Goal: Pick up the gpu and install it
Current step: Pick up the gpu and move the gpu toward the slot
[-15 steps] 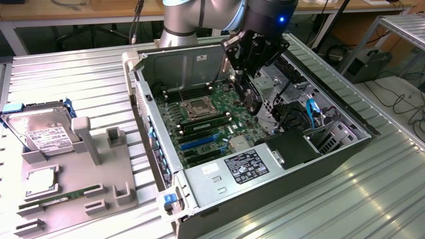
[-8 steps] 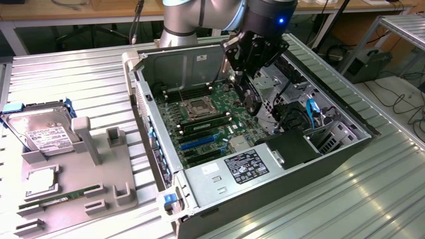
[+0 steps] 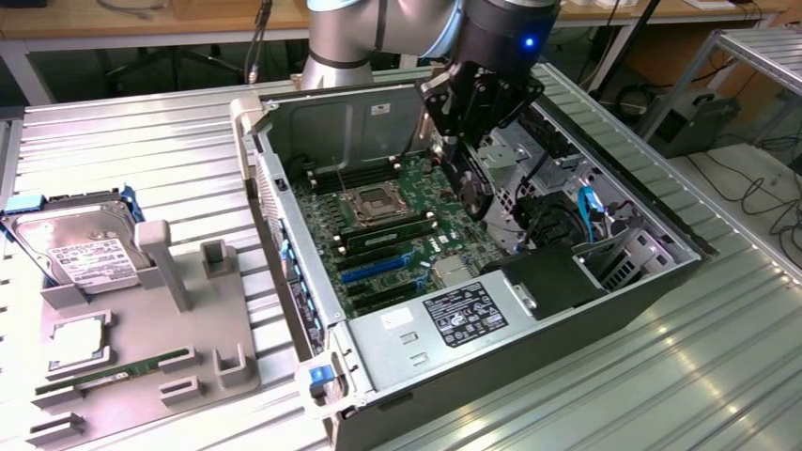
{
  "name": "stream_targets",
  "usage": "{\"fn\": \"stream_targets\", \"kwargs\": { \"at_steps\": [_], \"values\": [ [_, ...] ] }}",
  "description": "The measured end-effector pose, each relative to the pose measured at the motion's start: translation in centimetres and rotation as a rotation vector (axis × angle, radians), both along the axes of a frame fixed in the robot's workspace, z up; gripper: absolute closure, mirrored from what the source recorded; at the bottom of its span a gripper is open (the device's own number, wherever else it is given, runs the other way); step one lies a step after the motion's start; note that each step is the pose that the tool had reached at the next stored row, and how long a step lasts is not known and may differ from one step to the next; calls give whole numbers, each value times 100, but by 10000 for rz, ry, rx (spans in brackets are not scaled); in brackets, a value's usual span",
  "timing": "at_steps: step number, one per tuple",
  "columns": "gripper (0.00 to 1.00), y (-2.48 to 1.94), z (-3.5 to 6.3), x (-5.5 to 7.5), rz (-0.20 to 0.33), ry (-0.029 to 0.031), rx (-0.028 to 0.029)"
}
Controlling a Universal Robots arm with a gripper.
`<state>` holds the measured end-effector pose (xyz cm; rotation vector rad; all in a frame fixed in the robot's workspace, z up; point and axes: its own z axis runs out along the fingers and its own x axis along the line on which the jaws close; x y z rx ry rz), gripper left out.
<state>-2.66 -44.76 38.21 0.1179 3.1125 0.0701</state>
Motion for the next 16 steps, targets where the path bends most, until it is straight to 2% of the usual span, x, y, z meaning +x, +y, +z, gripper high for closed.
{"fn": "stream_targets", "kwargs": {
  "at_steps": [16],
  "values": [
    [74, 0, -44, 0, 0, 0, 0]
  ]
}}
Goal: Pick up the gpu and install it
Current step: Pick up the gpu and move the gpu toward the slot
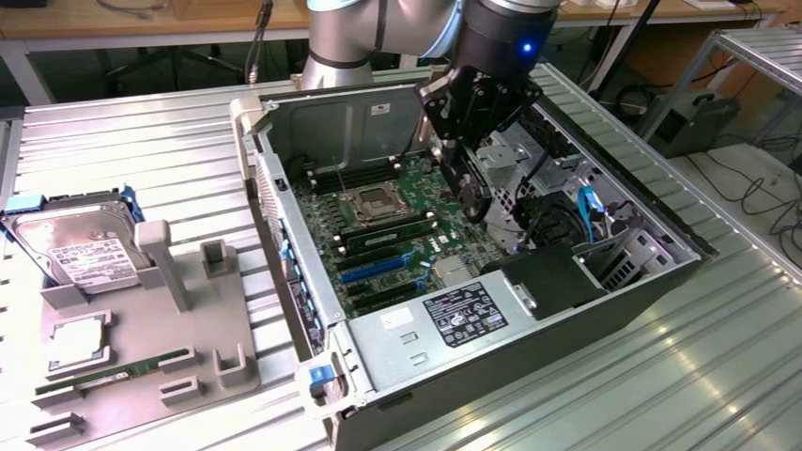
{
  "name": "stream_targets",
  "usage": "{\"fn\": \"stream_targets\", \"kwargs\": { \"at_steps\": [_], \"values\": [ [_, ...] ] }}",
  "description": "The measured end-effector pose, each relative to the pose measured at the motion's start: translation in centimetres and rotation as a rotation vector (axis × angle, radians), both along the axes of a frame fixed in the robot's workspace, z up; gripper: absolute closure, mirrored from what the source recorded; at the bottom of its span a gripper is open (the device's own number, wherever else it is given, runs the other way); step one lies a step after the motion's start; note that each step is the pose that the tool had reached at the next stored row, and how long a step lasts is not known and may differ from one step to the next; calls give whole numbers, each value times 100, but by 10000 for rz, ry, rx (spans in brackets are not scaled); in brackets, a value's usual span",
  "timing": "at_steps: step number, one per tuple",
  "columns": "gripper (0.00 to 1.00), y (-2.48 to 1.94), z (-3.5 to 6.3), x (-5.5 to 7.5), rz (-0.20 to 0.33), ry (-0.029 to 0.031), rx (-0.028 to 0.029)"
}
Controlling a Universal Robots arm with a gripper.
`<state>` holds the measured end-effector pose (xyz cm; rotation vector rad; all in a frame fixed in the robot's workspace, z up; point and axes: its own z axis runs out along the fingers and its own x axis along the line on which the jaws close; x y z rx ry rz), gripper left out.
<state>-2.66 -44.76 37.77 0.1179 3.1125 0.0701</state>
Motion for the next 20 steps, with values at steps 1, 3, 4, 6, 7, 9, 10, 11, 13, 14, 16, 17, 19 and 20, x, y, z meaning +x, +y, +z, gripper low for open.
{"fn": "stream_targets", "kwargs": {
  "at_steps": [1, 3, 4, 6, 7, 9, 10, 11, 13, 14, 16, 17, 19, 20],
  "values": [
    [74, 0, -2, 0, 0, 0, 0],
    [74, 0, -6, 0, 0, 0, 0],
    [74, 0, -8, 0, 0, 0, 0],
    [74, 0, -12, 0, 0, 0, 0],
    [74, 0, -15, 0, 0, 0, 1],
    [74, 0, -19, 0, 0, 0, 0],
    [74, 0, -21, -1, 0, 0, 0],
    [74, 0, -23, -1, 0, 0, 0],
    [74, 0, -29, -1, 0, 0, 0],
    [74, 0, -32, -1, 0, 0, 0],
    [74, 0, -36, -1, 0, 0, 0],
    [74, 0, -38, -1, 0, 0, 0],
    [74, 0, -42, -1, 0, 0, 1],
    [74, 0, -44, -1, 0, 0, 1]
  ]
}}
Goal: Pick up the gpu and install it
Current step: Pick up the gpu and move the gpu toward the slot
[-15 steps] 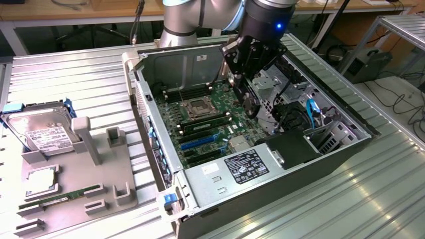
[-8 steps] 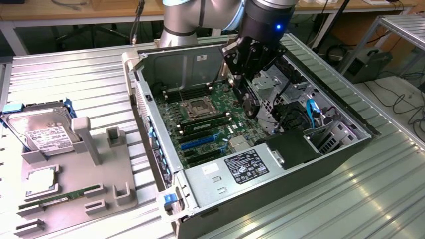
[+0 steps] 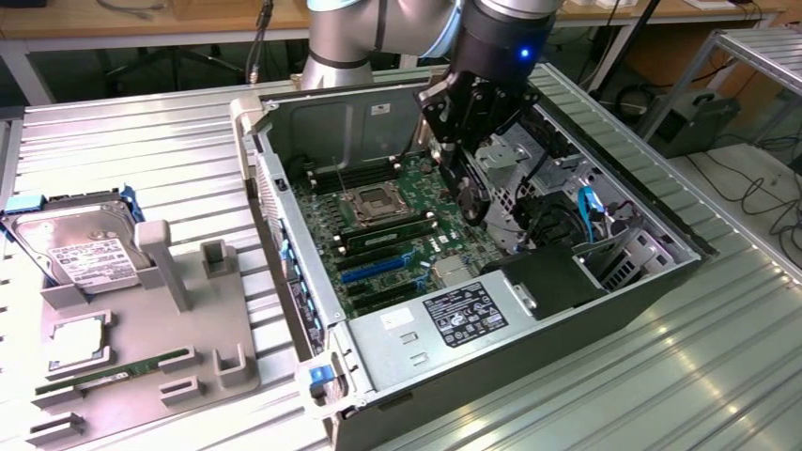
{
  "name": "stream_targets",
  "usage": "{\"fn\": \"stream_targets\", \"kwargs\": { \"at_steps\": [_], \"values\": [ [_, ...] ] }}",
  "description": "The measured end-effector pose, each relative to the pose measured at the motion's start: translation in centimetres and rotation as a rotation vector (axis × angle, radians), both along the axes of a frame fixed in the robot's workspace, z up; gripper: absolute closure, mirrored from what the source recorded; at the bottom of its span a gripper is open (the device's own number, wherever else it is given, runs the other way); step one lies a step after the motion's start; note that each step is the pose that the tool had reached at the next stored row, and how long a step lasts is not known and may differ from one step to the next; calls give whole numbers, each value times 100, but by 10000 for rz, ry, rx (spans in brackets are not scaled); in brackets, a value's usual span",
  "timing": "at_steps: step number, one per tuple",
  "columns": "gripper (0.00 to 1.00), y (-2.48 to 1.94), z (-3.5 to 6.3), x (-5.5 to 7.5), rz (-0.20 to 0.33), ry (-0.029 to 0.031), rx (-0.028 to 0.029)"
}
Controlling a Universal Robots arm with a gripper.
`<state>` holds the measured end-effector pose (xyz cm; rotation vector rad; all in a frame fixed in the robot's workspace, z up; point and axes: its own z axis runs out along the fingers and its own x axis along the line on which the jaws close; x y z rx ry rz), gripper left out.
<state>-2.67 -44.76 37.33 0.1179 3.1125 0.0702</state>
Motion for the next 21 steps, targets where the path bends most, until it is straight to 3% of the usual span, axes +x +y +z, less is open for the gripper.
{"fn": "stream_targets", "kwargs": {
  "at_steps": [21],
  "values": [
    [74, 0, -57, 0, 0, 0, -1]
  ]
}}
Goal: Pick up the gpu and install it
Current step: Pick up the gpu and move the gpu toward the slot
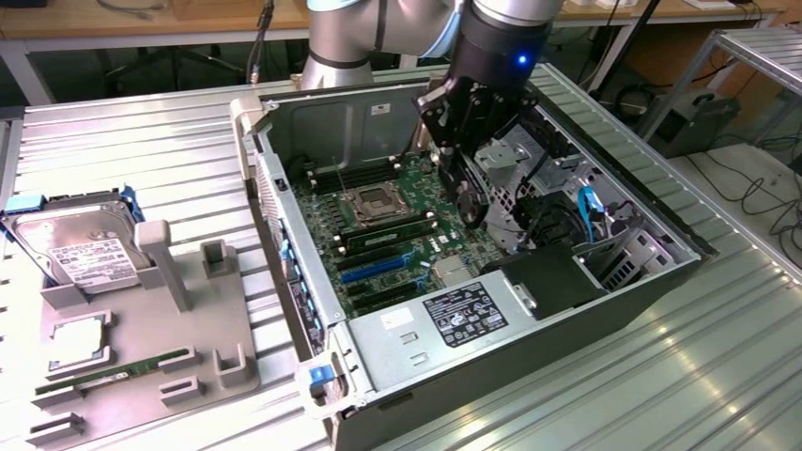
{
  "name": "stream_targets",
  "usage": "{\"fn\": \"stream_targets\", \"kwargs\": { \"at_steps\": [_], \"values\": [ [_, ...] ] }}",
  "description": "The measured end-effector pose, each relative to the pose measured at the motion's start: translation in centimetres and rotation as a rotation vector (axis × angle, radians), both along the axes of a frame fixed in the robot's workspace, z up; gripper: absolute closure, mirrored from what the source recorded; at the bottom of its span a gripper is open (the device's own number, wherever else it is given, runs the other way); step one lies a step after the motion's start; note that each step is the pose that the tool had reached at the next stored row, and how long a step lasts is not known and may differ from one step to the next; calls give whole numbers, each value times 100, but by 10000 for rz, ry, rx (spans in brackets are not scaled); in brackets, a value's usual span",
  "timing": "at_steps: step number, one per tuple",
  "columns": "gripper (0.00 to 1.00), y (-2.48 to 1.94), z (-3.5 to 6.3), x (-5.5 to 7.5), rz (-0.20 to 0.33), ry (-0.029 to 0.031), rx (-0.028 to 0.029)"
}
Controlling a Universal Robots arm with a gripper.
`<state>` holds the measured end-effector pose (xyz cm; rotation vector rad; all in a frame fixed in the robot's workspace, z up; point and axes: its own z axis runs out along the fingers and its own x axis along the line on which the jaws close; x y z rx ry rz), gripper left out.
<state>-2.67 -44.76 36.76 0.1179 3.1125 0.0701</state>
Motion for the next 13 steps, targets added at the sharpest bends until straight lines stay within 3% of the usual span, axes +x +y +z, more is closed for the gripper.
{"fn": "stream_targets", "kwargs": {
  "at_steps": [3, 13],
  "values": [
    [74, 0, -8, 0, 0, 0, 0],
    [74, 15, -198, -150, 0, 0, 0]
  ]
}}
